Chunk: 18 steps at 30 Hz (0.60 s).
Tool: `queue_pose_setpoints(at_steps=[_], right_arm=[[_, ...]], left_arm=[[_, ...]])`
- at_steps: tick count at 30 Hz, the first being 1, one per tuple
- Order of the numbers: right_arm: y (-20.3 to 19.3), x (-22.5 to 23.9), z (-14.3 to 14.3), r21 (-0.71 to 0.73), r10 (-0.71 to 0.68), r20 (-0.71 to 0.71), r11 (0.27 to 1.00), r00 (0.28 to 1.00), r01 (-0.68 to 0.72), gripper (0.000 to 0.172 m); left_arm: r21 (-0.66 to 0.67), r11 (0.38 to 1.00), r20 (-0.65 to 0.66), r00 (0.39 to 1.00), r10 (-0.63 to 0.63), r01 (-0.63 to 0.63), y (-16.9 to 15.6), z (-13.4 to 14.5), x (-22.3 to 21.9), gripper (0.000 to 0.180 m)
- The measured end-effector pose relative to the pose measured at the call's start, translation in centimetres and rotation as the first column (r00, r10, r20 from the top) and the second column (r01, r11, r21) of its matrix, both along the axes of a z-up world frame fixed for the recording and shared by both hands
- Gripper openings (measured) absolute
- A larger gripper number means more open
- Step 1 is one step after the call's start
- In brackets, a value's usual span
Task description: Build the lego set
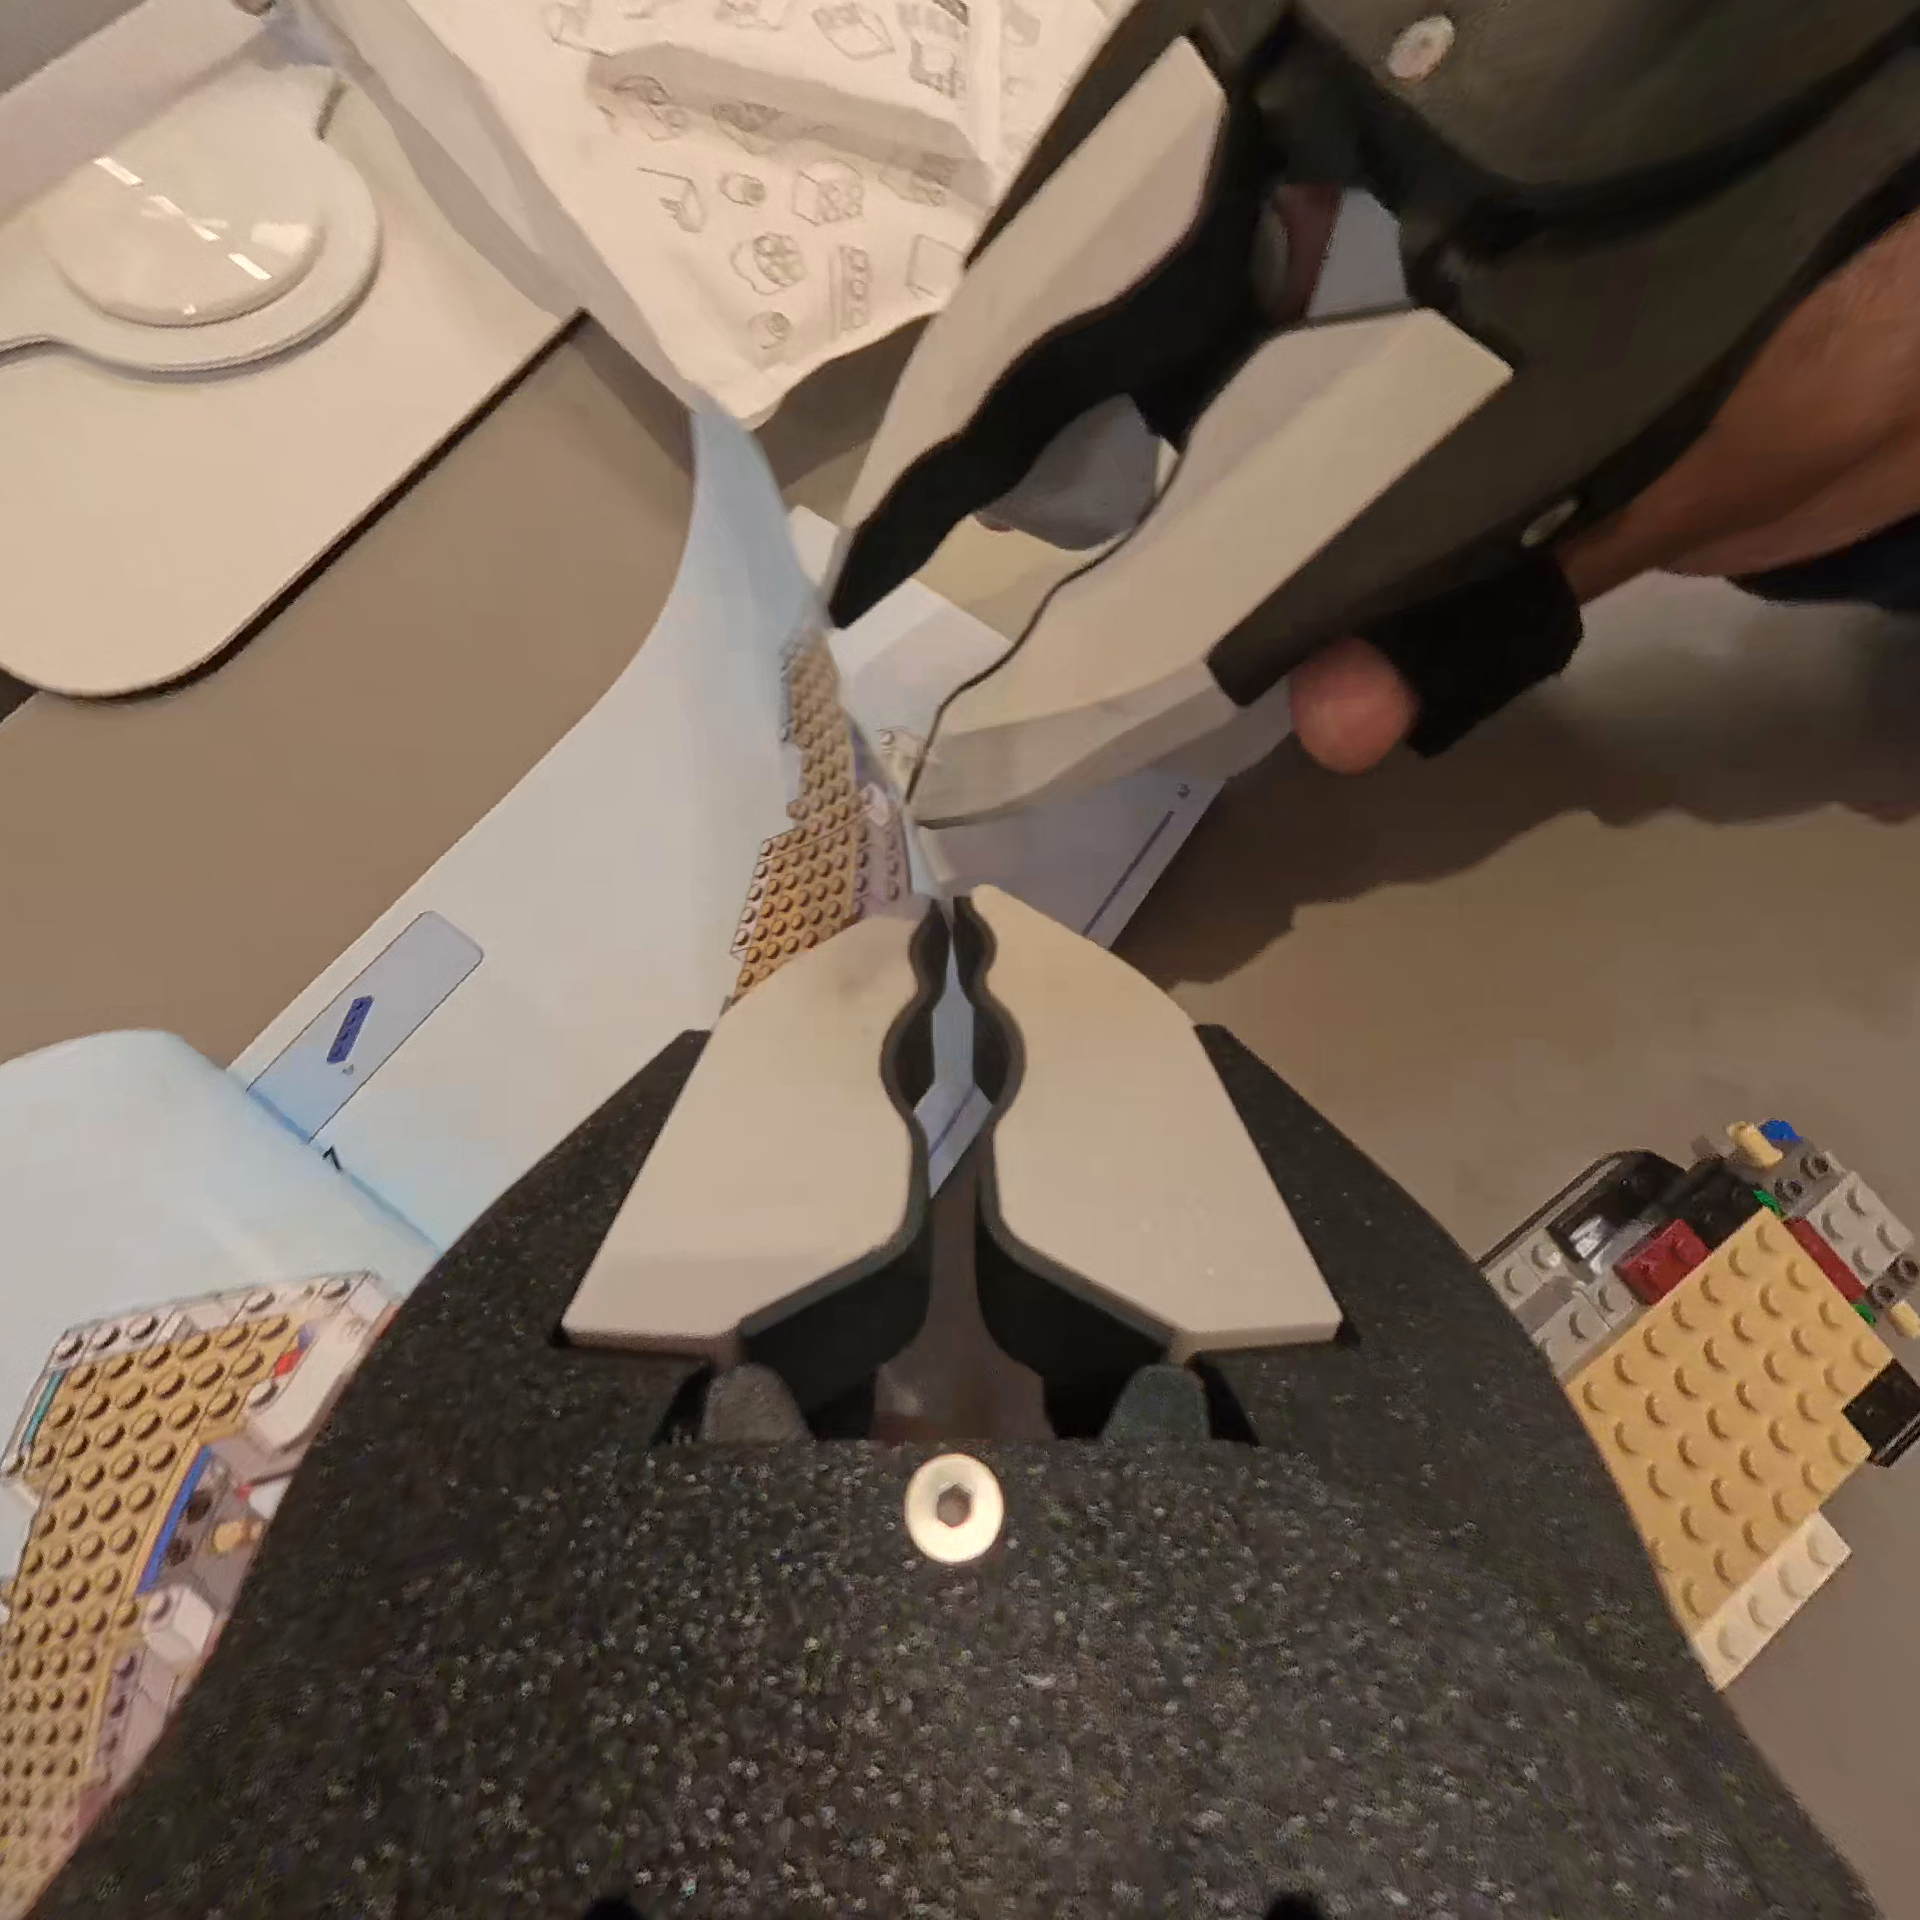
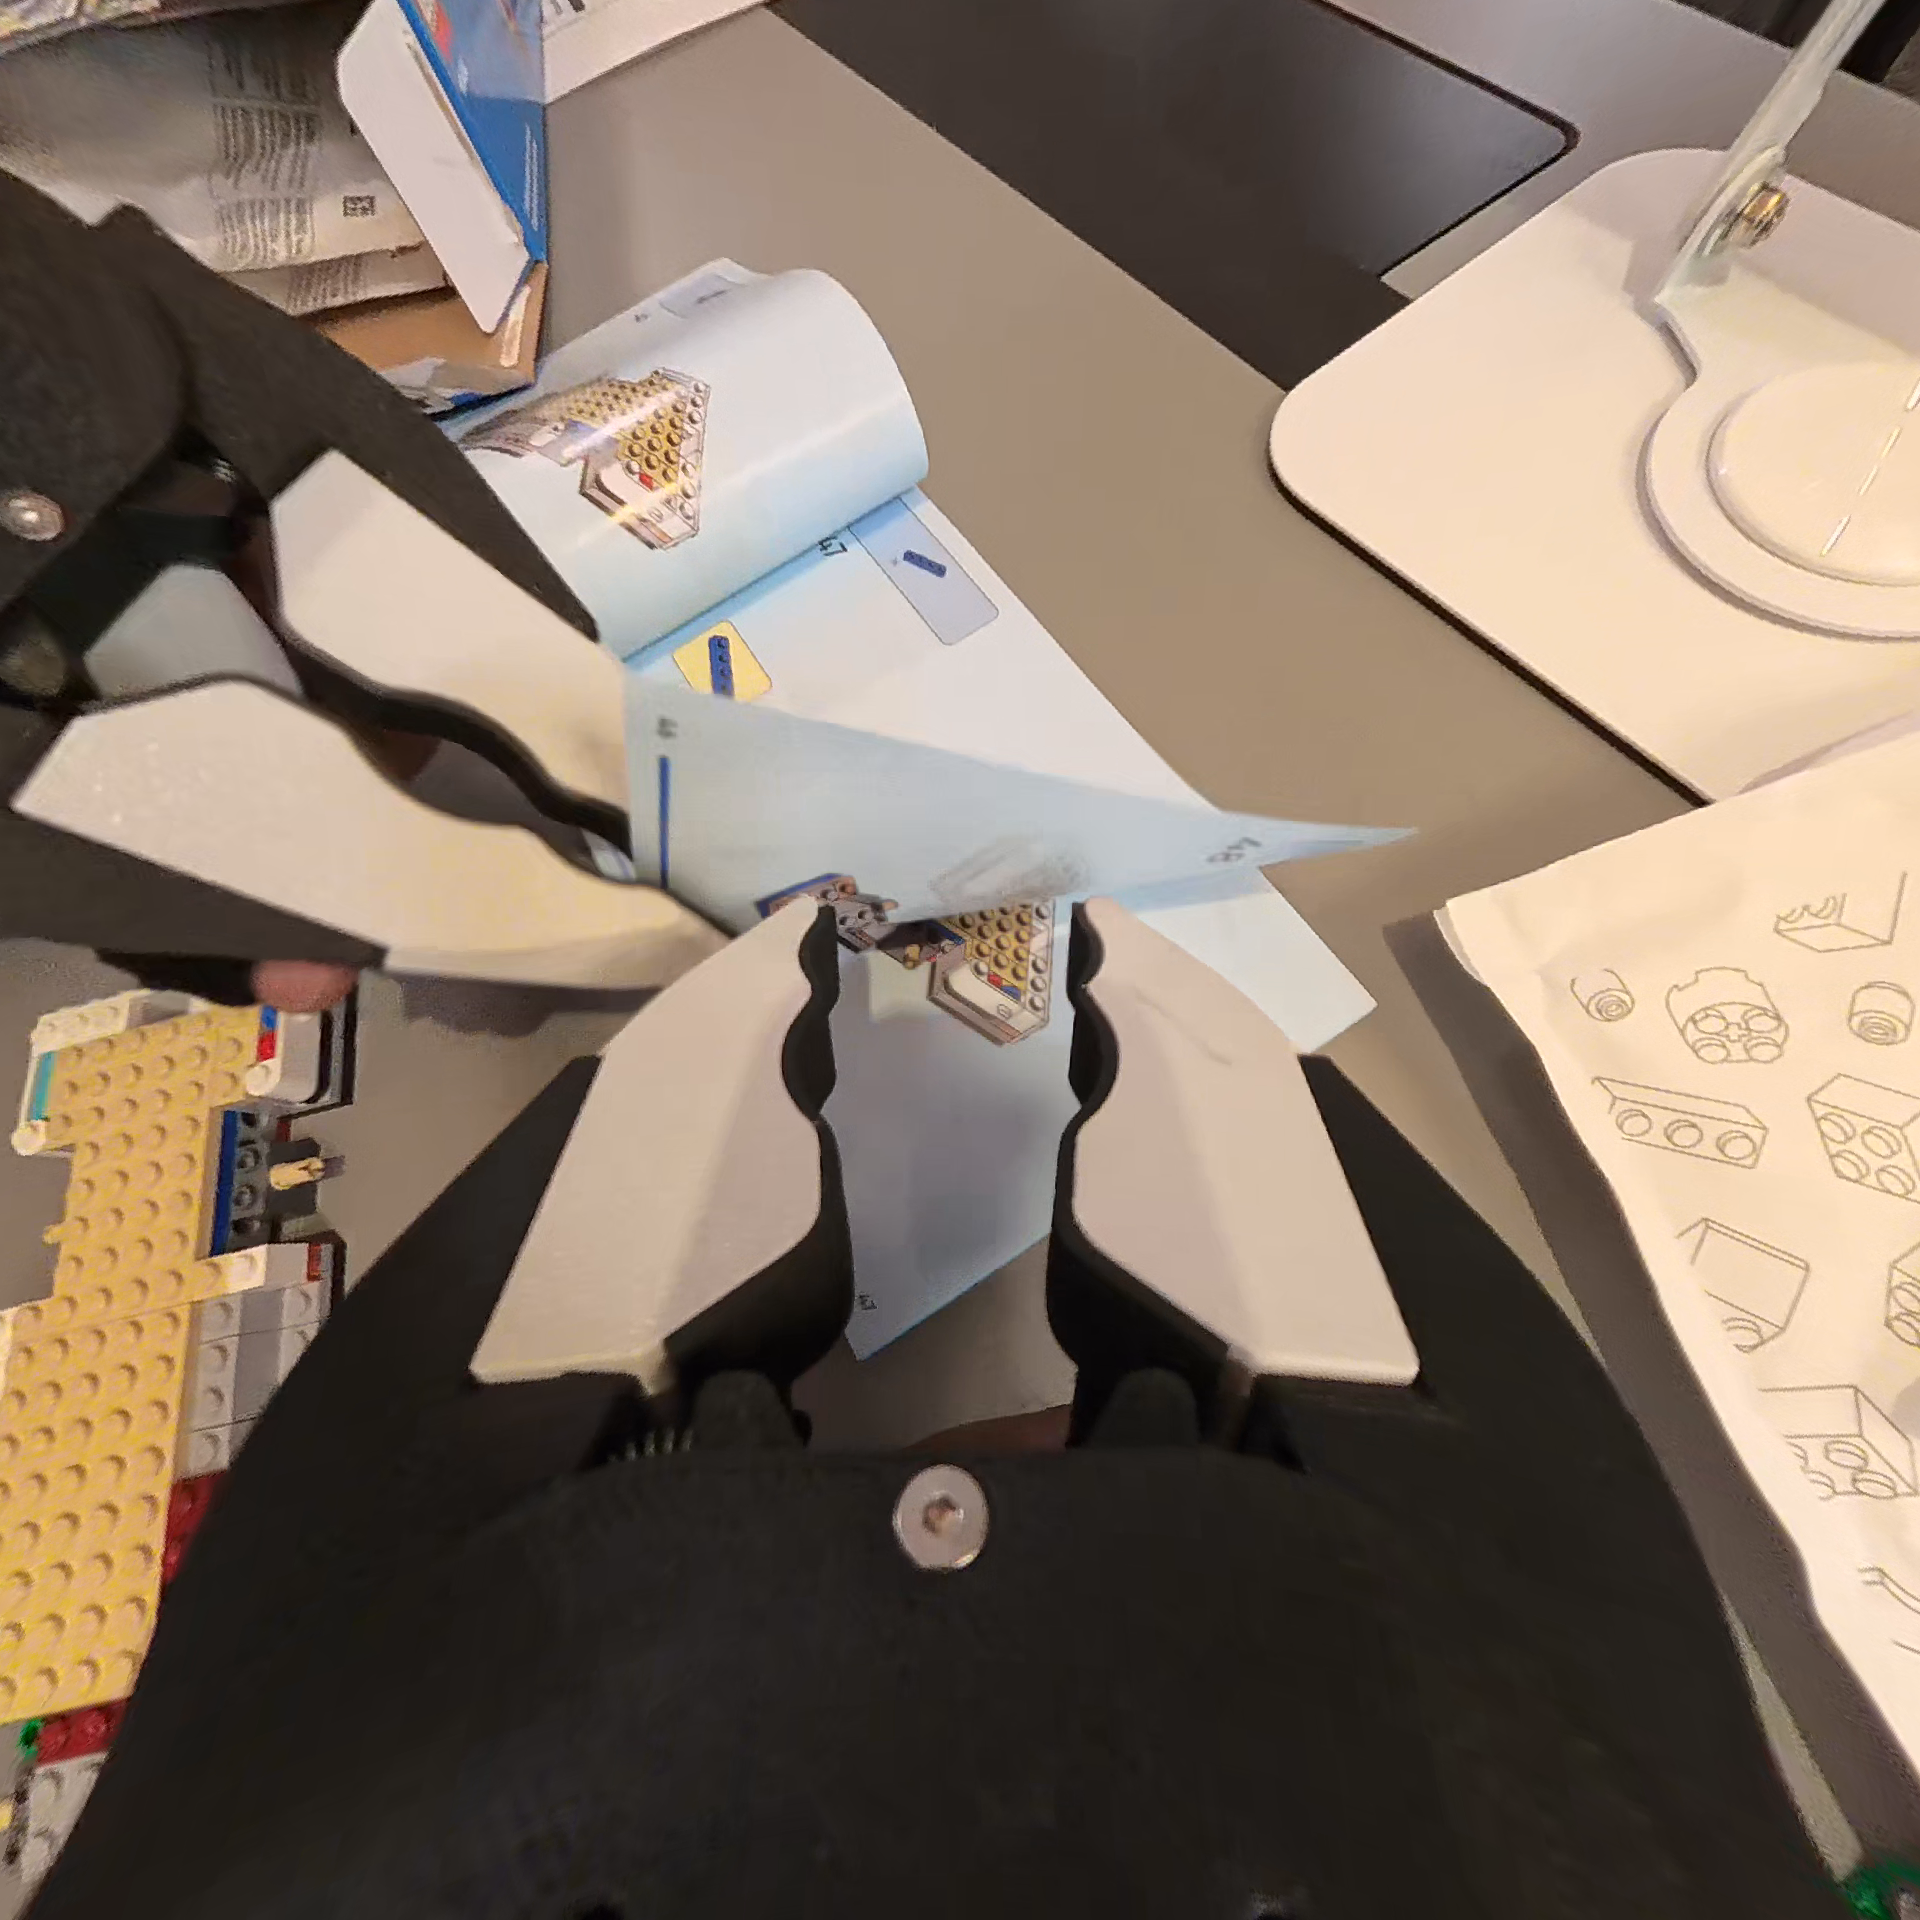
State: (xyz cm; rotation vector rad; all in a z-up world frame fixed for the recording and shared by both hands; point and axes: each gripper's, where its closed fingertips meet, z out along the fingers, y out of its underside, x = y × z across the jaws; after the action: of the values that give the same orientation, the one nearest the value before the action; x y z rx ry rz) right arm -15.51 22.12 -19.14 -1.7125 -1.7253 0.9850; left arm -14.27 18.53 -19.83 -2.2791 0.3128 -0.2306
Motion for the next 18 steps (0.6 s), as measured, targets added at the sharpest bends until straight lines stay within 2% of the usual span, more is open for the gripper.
queue_pose_setpoints(at_steps=[1, 5, 8, 14, 18], right_arm=[[-0.1, -0.1, 0.0, 0.002, 0.000, -0.007, 1.000, 1.000, 0.000, 0.042], [-0.7, -0.5, -0.1, 0.028, 0.012, -0.006, 1.000, 1.000, -0.012, 0.042], [-1.0, -1.2, -0.6, 0.081, 0.022, 0.005, 0.996, 1.000, -0.023, 0.042], [-2.4, -4.0, -0.6, 0.127, 0.052, 0.016, 0.990, 0.998, -0.054, 0.042], [-3.3, -6.1, -0.5, 0.176, 0.070, 0.031, 0.982, 0.997, -0.074, 0.042]], left_arm=[[0.008, 1.000, 0.021, 0.999, 0.030, -0.030, -0.1, 0.2, -0.4, 0.000], [0.058, 0.988, 0.161, 0.978, 0.133, -0.143, -0.8, 1.2, -1.7, 0.000], [0.093, 0.966, 0.210, 0.953, 0.219, -0.242, -1.8, 2.0, -3.4, 0.000], [0.140, 0.925, 0.180, 0.927, 0.328, -0.354, -5.4, 3.6, -7.3, 0.008], [0.107, 0.924, 0.102, 0.929, 0.357, -0.367, -8.9, 4.1, -9.9, 0.029]])
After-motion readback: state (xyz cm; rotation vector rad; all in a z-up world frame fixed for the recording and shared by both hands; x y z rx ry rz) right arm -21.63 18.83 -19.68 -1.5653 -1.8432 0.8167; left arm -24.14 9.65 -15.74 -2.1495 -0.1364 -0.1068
